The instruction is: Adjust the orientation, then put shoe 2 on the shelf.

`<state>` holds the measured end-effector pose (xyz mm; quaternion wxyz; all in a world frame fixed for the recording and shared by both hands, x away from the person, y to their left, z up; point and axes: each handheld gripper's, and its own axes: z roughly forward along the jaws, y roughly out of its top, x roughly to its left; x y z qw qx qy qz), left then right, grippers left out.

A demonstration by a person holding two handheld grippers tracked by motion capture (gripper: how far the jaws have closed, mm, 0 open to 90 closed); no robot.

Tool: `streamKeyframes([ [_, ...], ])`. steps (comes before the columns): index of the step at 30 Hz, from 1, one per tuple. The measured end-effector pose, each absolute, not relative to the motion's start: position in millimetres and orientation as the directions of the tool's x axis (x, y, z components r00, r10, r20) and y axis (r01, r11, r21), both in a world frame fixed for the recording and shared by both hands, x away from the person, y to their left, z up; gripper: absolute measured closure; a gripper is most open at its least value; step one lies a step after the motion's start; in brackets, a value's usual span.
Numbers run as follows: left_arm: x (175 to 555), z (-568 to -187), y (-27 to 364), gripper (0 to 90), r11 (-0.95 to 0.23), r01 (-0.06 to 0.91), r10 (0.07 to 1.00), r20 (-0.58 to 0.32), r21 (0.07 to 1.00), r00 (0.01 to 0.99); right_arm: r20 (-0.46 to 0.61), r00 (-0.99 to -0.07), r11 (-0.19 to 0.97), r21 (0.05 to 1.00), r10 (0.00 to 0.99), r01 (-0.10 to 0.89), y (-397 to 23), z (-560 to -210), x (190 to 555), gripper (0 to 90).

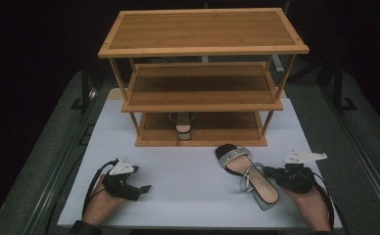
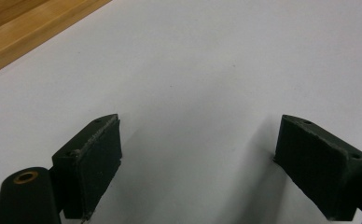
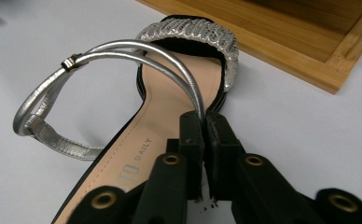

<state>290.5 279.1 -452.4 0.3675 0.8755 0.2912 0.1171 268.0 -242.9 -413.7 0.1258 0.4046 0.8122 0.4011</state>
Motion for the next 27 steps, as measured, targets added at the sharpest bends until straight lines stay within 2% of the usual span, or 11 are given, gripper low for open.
streamKeyframes([
  [9, 290.7, -452.4, 279.2, 13.5, -0.561, 0.424, 0.595, -0.010, 0.711, 0.803, 0.187, -0.623, 0.272, 0.779, 0.760, 0.565, -262.2, -413.9, 241.8, 54.6],
  [14, 291.1, -452.7, 278.5, 13.5, -0.555, 0.427, 0.598, -0.014, 0.714, 0.801, 0.250, -0.633, 0.232, 0.783, 0.732, 0.577, -273.4, -419.2, 227.6, 33.2],
  [17, 291.5, -452.5, 278.5, 13.4, -0.558, 0.426, 0.597, -0.013, 0.712, 0.802, 0.249, -0.657, 0.251, 0.784, 0.711, 0.568, -274.3, -423.2, 220.5, 23.7],
  [22, 291.4, -452.6, 278.5, 13.4, -0.557, 0.426, 0.597, -0.012, 0.713, 0.802, 0.263, -0.700, 0.251, 0.804, 0.664, 0.539, -275.2, -428.4, 213.1, 16.5],
  [27, 291.3, -452.8, 278.4, 13.4, -0.554, 0.427, 0.599, -0.014, 0.715, 0.801, 0.264, -0.723, 0.266, 0.806, 0.639, 0.529, -273.1, -432.0, 213.9, 14.6],
])
